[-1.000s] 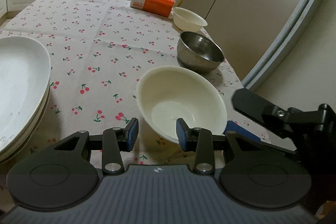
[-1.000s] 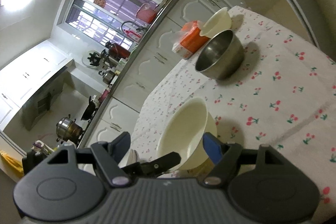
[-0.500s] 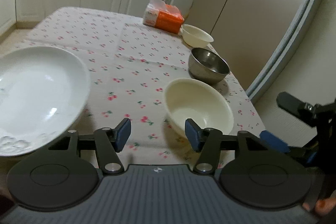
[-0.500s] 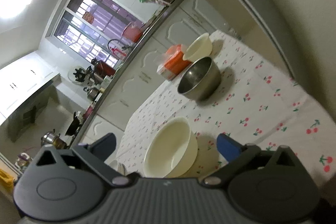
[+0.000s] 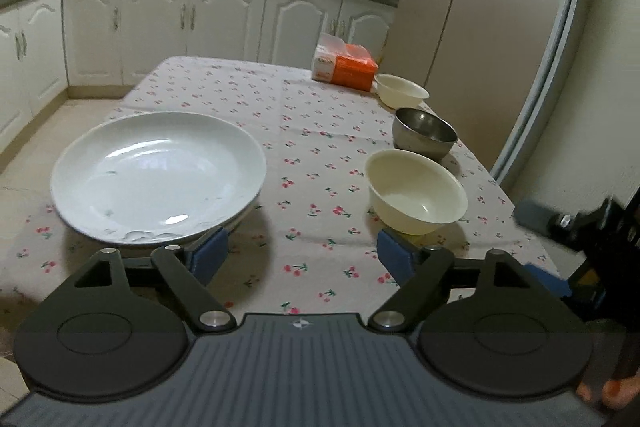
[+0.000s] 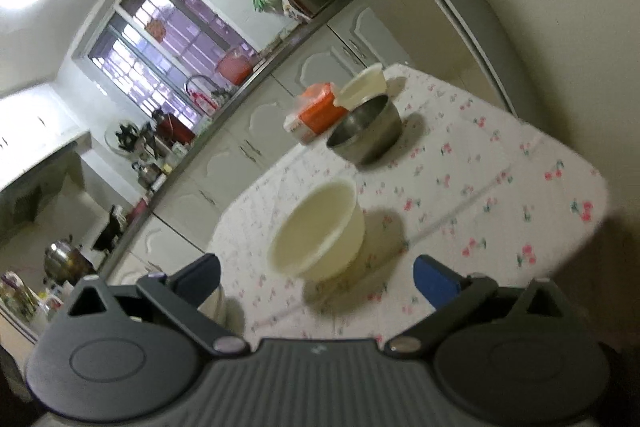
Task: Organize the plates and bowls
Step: 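Lower the cream bowl onto the tablecloth and open both grippers, then move both grippers to the rim of the steel bowl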
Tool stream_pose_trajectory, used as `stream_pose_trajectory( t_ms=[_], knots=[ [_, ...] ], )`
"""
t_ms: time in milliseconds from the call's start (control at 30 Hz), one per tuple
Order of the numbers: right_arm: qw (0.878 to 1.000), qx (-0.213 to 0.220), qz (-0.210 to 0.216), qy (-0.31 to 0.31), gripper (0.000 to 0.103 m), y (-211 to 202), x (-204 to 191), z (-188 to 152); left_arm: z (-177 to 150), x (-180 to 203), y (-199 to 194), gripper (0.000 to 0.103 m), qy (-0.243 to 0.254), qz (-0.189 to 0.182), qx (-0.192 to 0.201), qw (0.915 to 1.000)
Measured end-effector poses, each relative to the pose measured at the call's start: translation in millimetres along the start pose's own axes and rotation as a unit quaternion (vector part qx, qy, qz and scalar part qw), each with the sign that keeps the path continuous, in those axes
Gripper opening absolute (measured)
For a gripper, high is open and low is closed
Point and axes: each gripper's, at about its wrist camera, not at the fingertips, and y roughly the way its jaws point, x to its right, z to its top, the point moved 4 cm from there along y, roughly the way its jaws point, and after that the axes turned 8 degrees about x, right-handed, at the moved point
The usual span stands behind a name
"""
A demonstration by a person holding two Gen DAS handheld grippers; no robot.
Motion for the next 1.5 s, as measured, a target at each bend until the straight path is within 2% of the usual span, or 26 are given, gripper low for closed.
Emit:
stream_pose_trajectory(
  t_ms=[133,267,467,633,767,967,1200,1400,1500],
  knots=[
    [1.0,-0.014,-0.007,-0.016,0.102,-2.7,0.1,-11.9,-1.6,-1.6,-8.2,0.103,0.006,0.01,0.017,0.9998],
    [0.999,-0.007,-0.023,-0.027,0.102,-7.4,4.4,-12.6,-4.8,-1.8,-13.0,0.103,-0.002,0.013,0.037,0.9992],
    [0.998,0.008,-0.042,-0.038,0.102,-11.6,10.9,-11.2,-4.5,-5.0,-14.7,0.103,-0.022,0.003,0.046,0.9987],
    [0.997,0.024,-0.044,-0.059,0.102,-15.5,9.5,-6.9,0.7,-8.0,-16.2,0.103,-0.057,-0.012,0.055,0.9968],
    [0.996,0.031,-0.043,-0.069,0.102,-15.8,10.3,0.6,1.8,-2.3,-13.5,0.103,-0.04,-0.017,0.05,0.9978],
    [0.995,0.044,-0.053,-0.078,0.102,-13.6,14.8,18.6,11.7,3.9,-5.1,0.103,-0.023,-0.021,0.063,0.9975],
    [0.99,0.037,-0.077,-0.113,0.102,-0.1,14.4,39.4,33.9,24.8,21.7,0.103,-0.021,-0.062,0.05,0.9966],
    [0.99,0.026,-0.103,-0.098,0.102,27.8,21.8,66.1,63.9,45.9,54.4,0.103,-0.007,-0.089,0.01,0.9959],
    [0.991,0.033,-0.092,-0.087,0.102,43.0,23.2,85.0,79.8,55.4,73.9,0.103,0.002,-0.088,0.003,0.9961]
  ],
)
